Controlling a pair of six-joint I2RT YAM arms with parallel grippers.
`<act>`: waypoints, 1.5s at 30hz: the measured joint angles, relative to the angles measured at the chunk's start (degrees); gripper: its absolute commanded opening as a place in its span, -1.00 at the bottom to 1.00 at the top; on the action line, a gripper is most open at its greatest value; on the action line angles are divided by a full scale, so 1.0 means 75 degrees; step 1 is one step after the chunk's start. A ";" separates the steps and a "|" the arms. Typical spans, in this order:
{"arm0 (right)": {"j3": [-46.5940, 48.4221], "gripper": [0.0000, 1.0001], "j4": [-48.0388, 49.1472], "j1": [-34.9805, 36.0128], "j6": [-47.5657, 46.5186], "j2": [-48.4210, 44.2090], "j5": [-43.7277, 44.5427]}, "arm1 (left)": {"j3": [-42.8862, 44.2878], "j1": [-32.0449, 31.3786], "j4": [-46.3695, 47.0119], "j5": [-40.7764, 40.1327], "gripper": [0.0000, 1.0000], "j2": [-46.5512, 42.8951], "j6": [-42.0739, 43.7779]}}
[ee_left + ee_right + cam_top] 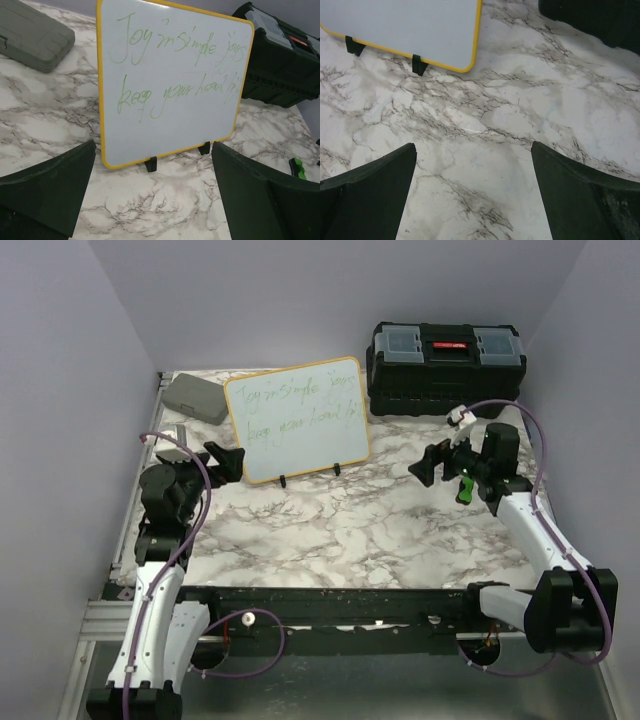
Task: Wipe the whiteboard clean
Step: Adjust the whiteboard at the center of the board.
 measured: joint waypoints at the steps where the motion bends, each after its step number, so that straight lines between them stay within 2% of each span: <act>1: 0.0029 1.00 -0.0041 0.0000 -0.0061 0.0020 -0.0017 | -0.0012 0.0020 0.0067 0.0038 0.97 0.0093 -0.0035; 5: 0.0175 1.00 -0.0268 0.0000 -0.0262 0.0134 -0.0085 | 0.0026 0.0038 0.0064 -0.0055 0.96 0.0729 0.0119; 8: 0.0192 1.00 -0.0396 0.0000 -0.0379 0.0146 -0.0230 | 0.0289 0.0388 0.0052 0.0044 0.97 0.1326 0.0306; 12: 0.0370 1.00 -0.0595 0.0000 -0.0408 0.0344 -0.0554 | 0.0396 0.1463 0.0758 0.0944 0.97 0.2104 0.0300; 15: 0.0481 1.00 -0.0699 0.0000 -0.0431 0.0452 -0.0694 | 0.0527 0.1836 0.1428 0.1658 0.97 0.2987 0.0256; 22: 0.0481 1.00 -0.0752 0.0000 -0.0533 0.0265 -0.0697 | 0.1725 0.1906 0.2608 0.3200 0.73 0.5598 0.0239; 25: 0.0481 1.00 -0.0752 0.0000 -0.0574 0.0184 -0.0694 | 0.1877 0.1958 0.3136 0.3608 0.68 0.6126 0.0224; 27: 0.0481 1.00 -0.0752 0.0000 -0.0577 0.0184 -0.0688 | 0.1976 0.1990 0.3485 0.3923 0.54 0.6478 0.0224; 30: 0.0481 1.00 -0.0752 0.0000 -0.0577 0.0184 -0.0662 | 0.2186 0.2025 0.4118 0.4473 0.46 0.7181 0.0131; 37: 0.0481 1.00 -0.0752 0.0000 -0.0606 0.0201 -0.0466 | 0.2282 0.2090 0.5249 0.5333 0.23 0.8160 -0.0431; 38: 0.0481 1.00 -0.0752 0.0000 -0.0609 0.0213 -0.0463 | 0.2314 0.2104 0.5307 0.5426 0.16 0.8221 -0.0472; 45: 0.0481 1.00 -0.0752 0.0000 -0.0653 0.0268 -0.0312 | 0.2987 0.2124 0.5584 0.5901 0.02 0.8658 -0.0965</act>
